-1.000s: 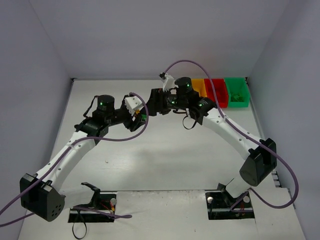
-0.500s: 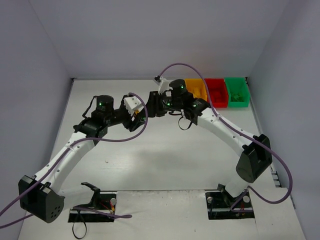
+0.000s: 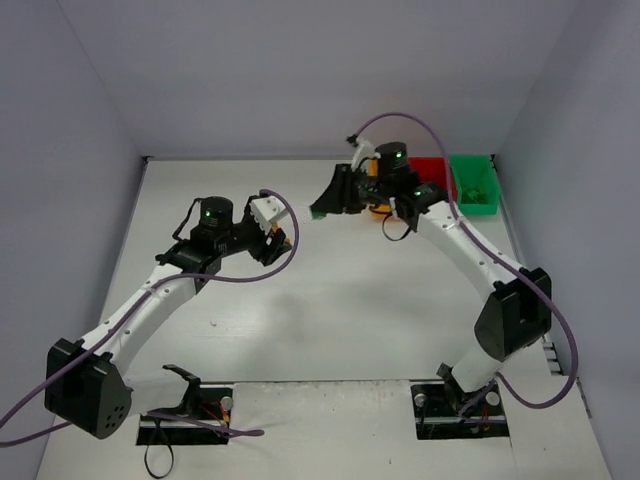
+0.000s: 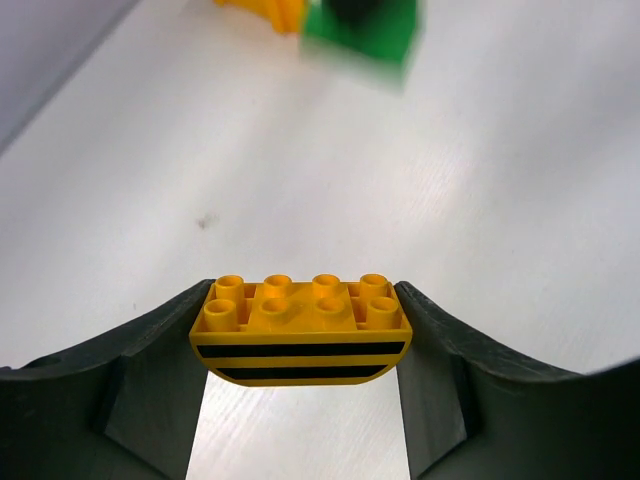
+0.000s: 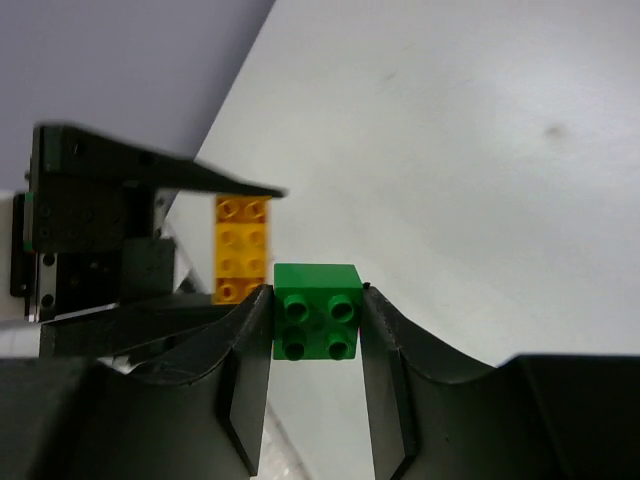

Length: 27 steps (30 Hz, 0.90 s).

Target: Sort the legos into containers by color

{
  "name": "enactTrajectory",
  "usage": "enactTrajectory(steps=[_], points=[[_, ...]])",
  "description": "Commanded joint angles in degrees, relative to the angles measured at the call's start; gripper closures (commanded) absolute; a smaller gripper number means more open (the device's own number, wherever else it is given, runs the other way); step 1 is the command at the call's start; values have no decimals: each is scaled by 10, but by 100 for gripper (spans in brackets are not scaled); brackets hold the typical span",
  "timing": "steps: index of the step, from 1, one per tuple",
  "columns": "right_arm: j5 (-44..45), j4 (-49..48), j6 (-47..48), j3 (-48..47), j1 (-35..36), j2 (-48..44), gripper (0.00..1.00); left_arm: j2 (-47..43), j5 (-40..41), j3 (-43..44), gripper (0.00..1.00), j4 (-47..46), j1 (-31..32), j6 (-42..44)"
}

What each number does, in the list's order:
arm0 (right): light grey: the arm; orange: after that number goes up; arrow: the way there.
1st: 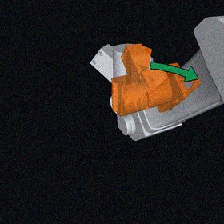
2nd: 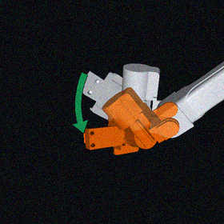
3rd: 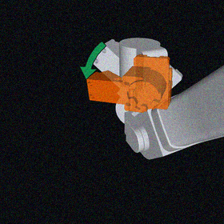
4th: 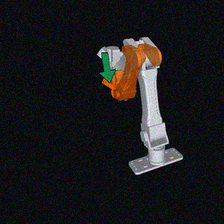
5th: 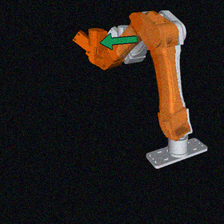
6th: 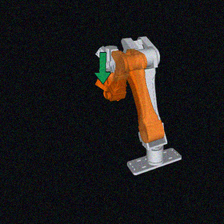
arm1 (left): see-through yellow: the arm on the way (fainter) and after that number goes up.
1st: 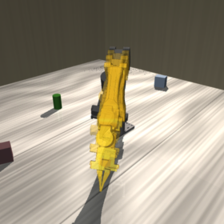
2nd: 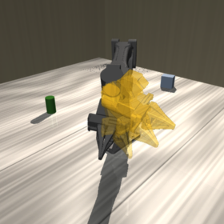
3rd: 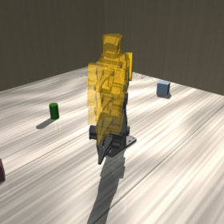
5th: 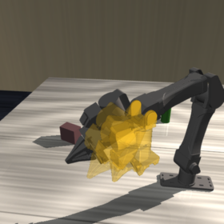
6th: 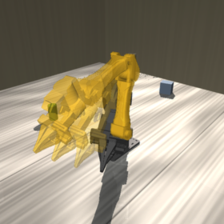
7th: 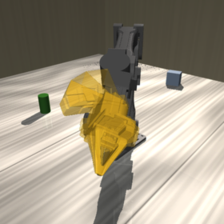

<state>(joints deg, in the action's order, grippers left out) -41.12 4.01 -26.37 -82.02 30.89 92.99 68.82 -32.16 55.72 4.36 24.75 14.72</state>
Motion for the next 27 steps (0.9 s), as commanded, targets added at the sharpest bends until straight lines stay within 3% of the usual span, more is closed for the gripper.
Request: enactTrajectory(steps=[1, 6, 9, 14, 16, 21, 25, 27], points=[[36, -1, 47, -42, -96, -36, 100, -1, 16, -7, 100, 15, -16, -9], [-9, 5, 66, -58, -155, -19, 100, 5, 15, 3, 100, 17, -16, -8], [58, 35, 111, -67, -193, -21, 100, 6, 11, 11, 100, 20, -16, -14], [274, 25, 102, -67, -331, 10, 100, -4, -4, 11, 100, 17, -16, -30], [360, 0, 92, -68, -353, 38, 100, -8, -6, 6, 100, 12, -15, -44], [411, -18, 84, -135, -408, 151, 98, -24, -16, -2, 100, 2, -14, -76], [443, -18, 73, -189, -424, 232, 90, -37, -14, -16, 100, -8, -12, -89], [431, -18, 65, -209, -428, 256, 80, -43, -14, -21, 100, -8, -10, -91]])
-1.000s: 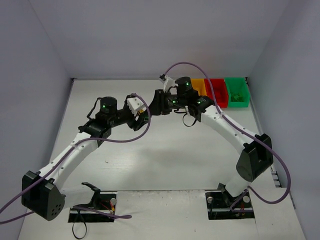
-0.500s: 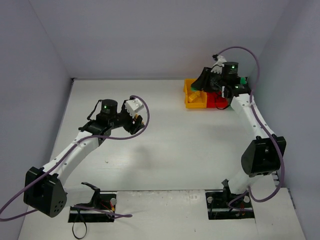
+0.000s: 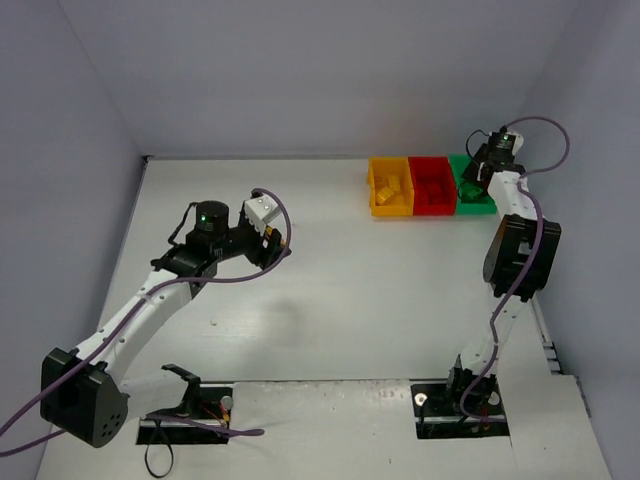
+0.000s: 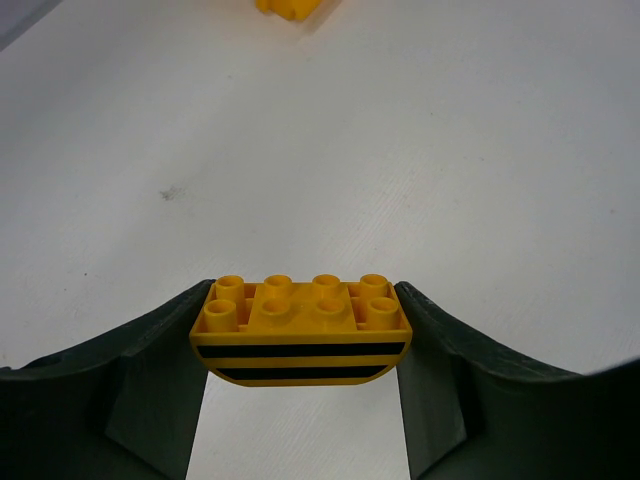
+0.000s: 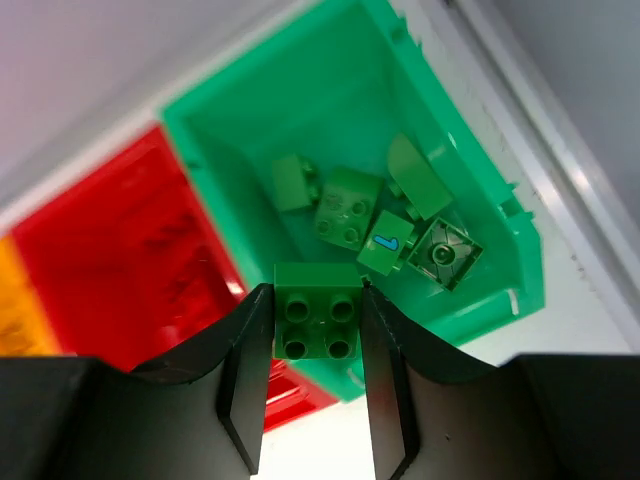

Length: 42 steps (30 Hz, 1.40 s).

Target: Sort the legos into containers by color

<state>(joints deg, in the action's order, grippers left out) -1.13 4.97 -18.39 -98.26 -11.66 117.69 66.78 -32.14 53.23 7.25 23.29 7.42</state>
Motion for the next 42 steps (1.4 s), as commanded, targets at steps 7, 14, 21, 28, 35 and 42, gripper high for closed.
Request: enactTrajectory(steps=[7, 14, 21, 28, 35, 42], points=[[31, -29, -10, -89, -2, 40, 41, -35, -11, 2, 100, -30, 5, -13], [-76, -30, 9, -40, 15, -53, 33, -24, -21, 19, 100, -26, 5, 12], [-284, -44, -16, 117, 112, -206, 36, -22, -40, 32, 100, -15, 6, 87], [-390, -113, -59, 201, 314, -300, 31, -22, -43, 74, 100, 43, 11, 155], [-395, -180, -102, 222, 439, -307, 28, -32, -51, 88, 100, 43, 27, 167], [-388, -195, -108, 196, 489, -273, 29, -35, -43, 93, 100, 46, 34, 171]])
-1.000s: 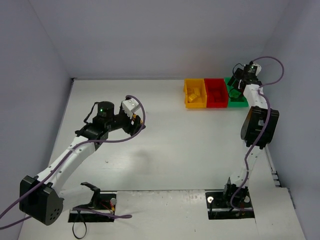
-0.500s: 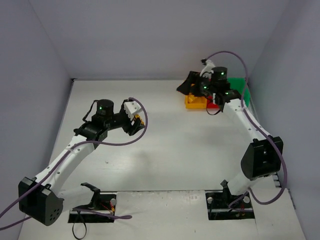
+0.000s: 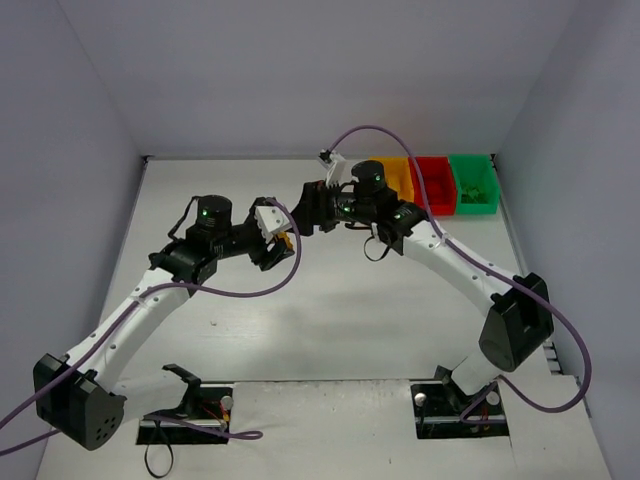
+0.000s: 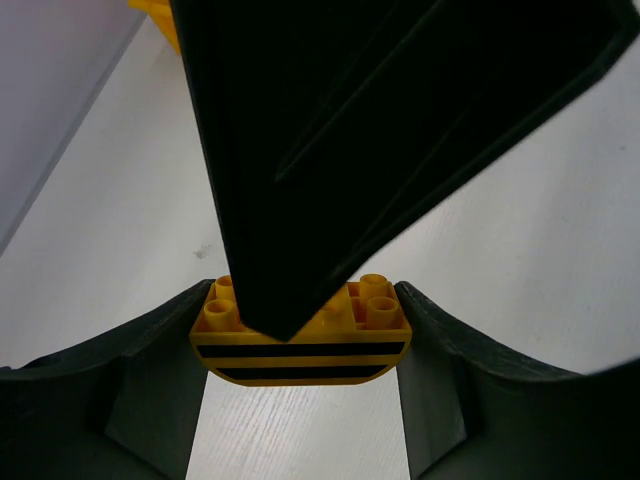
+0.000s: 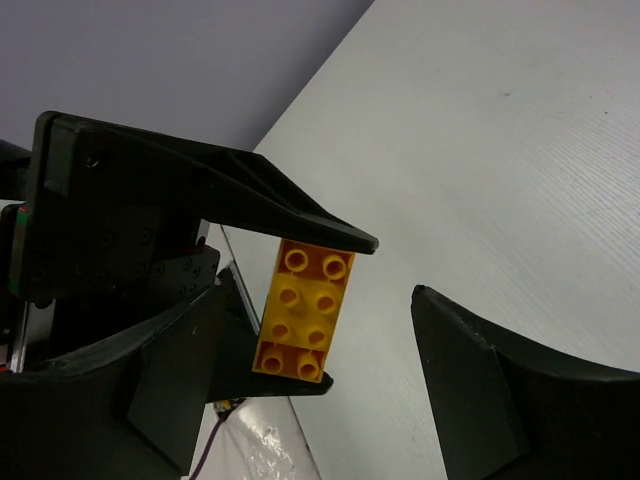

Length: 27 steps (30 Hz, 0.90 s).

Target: Sort the legos into containers by color

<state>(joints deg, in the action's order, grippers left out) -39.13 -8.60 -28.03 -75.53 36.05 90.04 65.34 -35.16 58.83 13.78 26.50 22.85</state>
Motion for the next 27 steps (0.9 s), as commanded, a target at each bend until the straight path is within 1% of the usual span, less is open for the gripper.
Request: enactTrajectory(steps=[1, 8, 12, 15, 16, 18, 19, 20, 21, 22, 24, 25, 26, 27], points=[[-5, -59, -11, -33, 16, 5, 29, -21, -12, 37, 100, -19, 2, 17], [-2, -60, -14, -37, 44, 30, 31, -27, -4, 38, 100, -26, 2, 11], [-4, -59, -18, -37, 54, 41, 35, -28, -4, 36, 100, -33, 2, 6], [-4, -59, -15, -36, 60, 42, 50, -28, -5, 35, 100, -33, 2, 5], [-3, -59, -13, -36, 60, 42, 64, -28, -5, 34, 100, -33, 2, 4], [5, -57, -9, -36, 60, 39, 81, -25, -4, 30, 100, -33, 2, 3], [7, -58, -6, -36, 59, 37, 92, -25, -3, 28, 100, -32, 2, 0], [10, -56, -3, -37, 59, 36, 97, -23, -2, 23, 100, -35, 2, -3], [18, -53, 4, -37, 57, 33, 100, -24, 0, 19, 95, -37, 2, -6], [23, -49, 10, -39, 55, 32, 100, -23, 9, 16, 90, -40, 1, -14], [39, -25, 34, -43, 38, 27, 100, -26, 33, -5, 57, -59, 1, -32], [47, -25, 34, -43, 29, 27, 100, -26, 33, -6, 57, -59, 1, -42], [57, -20, 39, -41, 19, 25, 100, -25, 59, -8, 36, -65, 2, -53], [64, -14, 42, -38, 8, 22, 100, -25, 72, -11, 30, -72, 1, -66]])
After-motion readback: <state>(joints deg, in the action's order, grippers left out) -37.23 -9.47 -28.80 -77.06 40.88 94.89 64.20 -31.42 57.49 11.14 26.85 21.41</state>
